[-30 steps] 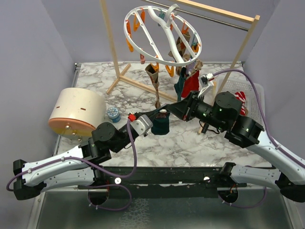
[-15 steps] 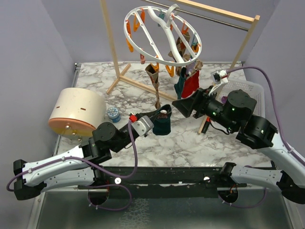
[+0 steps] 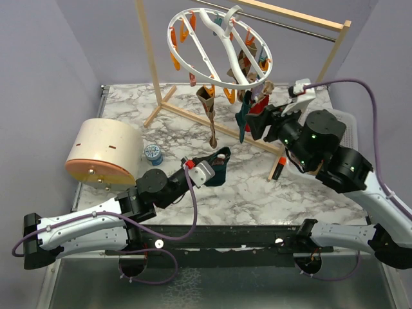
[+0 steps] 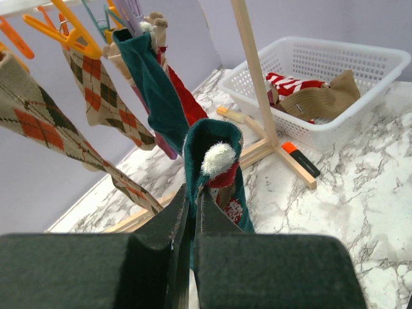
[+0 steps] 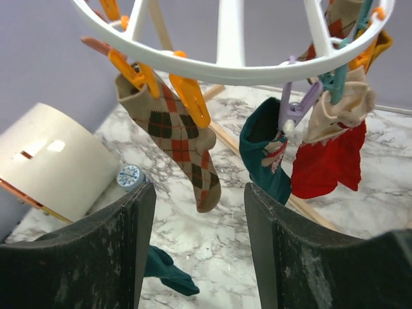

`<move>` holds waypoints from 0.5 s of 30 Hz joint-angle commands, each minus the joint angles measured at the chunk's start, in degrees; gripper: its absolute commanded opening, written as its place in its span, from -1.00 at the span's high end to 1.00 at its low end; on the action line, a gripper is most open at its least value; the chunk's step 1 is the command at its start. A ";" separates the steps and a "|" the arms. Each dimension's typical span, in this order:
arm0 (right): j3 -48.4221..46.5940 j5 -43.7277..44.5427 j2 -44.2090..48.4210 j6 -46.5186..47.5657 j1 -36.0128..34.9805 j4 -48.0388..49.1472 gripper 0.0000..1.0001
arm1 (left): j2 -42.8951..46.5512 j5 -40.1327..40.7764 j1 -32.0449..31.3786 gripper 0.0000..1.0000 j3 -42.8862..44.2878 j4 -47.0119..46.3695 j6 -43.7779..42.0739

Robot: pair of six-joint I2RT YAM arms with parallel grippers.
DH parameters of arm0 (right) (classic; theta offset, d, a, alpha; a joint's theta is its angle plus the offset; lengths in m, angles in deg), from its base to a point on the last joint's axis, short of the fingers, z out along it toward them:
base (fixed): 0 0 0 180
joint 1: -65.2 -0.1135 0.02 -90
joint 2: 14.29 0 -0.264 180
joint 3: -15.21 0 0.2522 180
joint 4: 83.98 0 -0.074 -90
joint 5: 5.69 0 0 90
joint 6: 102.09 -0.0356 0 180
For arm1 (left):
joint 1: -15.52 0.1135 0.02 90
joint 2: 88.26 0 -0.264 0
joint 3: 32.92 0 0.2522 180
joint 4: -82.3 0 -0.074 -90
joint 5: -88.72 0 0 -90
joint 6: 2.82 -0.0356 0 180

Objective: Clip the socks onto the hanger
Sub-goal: Rotate the hanger at the clothesline.

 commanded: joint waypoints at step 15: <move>5.64 11.85 -12.36 7.92 0.41 24.33 -0.10 | 4.51 6.05 -0.26 1.00 -4.25 -0.26 0.98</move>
